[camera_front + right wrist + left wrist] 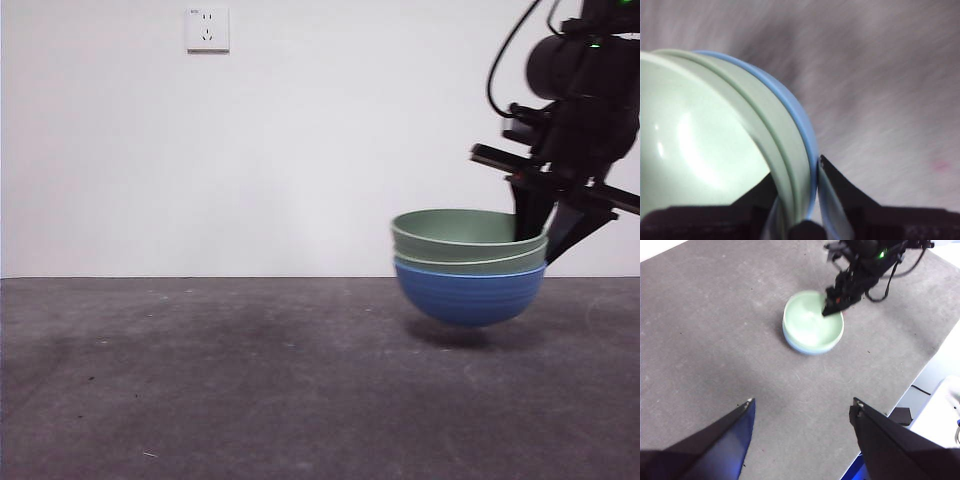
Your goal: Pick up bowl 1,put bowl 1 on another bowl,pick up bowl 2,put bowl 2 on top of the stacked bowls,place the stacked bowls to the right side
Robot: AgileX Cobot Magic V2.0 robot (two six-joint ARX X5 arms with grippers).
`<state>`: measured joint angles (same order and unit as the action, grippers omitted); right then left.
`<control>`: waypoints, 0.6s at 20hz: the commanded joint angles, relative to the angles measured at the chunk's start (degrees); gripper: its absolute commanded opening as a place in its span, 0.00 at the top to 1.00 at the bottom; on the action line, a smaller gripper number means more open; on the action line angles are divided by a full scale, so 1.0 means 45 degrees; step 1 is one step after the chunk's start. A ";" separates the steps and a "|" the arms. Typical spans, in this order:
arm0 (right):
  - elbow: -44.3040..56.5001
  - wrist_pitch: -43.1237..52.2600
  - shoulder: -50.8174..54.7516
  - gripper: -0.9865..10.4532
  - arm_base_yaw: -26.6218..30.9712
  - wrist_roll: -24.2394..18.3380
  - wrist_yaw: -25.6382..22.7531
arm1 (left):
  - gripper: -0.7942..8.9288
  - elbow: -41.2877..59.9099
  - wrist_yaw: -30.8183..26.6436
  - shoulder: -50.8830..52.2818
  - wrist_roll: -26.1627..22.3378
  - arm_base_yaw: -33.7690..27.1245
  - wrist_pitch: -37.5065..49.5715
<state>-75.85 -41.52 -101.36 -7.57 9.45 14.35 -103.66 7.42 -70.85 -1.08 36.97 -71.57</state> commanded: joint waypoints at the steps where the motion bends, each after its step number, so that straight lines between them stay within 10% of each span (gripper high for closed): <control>1: 0.0053 0.0219 0.0024 0.92 0.0622 0.0034 0.0039 | 0.59 0.0019 0.0019 0.0005 -0.0155 0.0015 -0.0029; 12: 0.0058 0.0661 -0.0913 0.92 0.2011 -0.0078 0.0083 | 0.59 0.0019 0.0019 0.0005 -0.0151 0.0015 0.0083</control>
<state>-75.85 -38.83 -104.95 1.58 9.45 14.63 -103.66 7.42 -70.85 -1.08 36.95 -71.53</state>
